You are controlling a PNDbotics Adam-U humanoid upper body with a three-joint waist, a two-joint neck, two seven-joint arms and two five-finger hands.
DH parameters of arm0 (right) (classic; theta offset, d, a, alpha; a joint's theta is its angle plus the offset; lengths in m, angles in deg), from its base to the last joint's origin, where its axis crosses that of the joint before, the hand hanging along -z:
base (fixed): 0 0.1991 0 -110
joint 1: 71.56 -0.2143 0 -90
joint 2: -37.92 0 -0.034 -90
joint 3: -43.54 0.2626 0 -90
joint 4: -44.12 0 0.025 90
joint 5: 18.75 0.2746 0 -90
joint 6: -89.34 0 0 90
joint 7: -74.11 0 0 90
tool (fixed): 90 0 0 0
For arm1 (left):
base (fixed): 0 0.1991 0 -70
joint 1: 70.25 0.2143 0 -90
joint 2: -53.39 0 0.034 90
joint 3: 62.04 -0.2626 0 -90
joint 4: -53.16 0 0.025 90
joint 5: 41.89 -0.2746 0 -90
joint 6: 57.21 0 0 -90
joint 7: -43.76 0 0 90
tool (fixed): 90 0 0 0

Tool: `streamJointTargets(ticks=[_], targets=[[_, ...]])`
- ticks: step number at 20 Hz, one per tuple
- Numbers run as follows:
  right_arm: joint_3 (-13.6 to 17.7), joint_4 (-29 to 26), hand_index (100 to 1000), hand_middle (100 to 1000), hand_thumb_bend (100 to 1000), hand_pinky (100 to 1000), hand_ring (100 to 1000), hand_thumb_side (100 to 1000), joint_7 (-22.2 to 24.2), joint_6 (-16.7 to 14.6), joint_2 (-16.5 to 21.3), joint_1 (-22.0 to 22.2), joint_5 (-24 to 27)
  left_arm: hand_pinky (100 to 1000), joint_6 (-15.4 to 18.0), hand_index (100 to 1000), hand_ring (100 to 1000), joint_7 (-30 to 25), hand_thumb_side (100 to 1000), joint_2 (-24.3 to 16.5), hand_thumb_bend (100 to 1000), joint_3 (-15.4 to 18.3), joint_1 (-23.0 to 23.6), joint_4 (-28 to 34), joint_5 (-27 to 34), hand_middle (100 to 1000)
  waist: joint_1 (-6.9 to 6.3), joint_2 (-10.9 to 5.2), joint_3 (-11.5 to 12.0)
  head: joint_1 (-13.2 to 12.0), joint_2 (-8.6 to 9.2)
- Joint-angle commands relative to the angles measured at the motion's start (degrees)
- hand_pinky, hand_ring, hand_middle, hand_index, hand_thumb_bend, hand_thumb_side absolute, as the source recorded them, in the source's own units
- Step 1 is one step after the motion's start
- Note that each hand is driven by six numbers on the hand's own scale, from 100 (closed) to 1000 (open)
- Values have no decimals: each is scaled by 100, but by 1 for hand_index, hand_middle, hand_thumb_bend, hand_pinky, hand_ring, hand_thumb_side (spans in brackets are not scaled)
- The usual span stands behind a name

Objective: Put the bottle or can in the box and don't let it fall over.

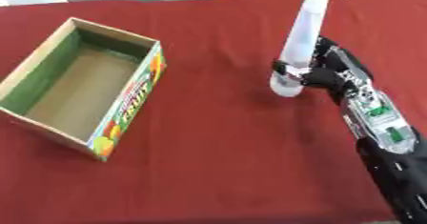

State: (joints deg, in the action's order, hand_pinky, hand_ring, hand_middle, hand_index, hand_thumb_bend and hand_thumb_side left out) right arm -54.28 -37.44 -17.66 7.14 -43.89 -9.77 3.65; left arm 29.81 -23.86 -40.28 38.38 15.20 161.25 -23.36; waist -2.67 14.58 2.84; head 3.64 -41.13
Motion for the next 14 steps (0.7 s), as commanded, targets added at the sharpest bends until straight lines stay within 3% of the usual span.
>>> streamJointTargets(ticks=[1, 13, 14], targets=[[14, 7, 874, 841, 582, 899, 931, 100, 15, -24, 57, -115, 11, 814, 1, 832, 796, 9, 775, -84, 389, 21, -49, 80, 24, 787, 2, -62, 14, 14, 72], [-20, 164, 759, 719, 504, 879, 882, 100, -52, -78, 27, -188, 219, 815, 5, 825, 795, 1, 778, -73, 384, 19, -63, 88, 31, 788, -20, -42, 47, 57, 99], [-24, 172, 705, 659, 453, 866, 856, 100, -51, -87, 22, -192, 239, 815, 6, 821, 795, 1, 779, -73, 381, 19, -62, 88, 31, 787, -22, -39, 53, 63, 102]])
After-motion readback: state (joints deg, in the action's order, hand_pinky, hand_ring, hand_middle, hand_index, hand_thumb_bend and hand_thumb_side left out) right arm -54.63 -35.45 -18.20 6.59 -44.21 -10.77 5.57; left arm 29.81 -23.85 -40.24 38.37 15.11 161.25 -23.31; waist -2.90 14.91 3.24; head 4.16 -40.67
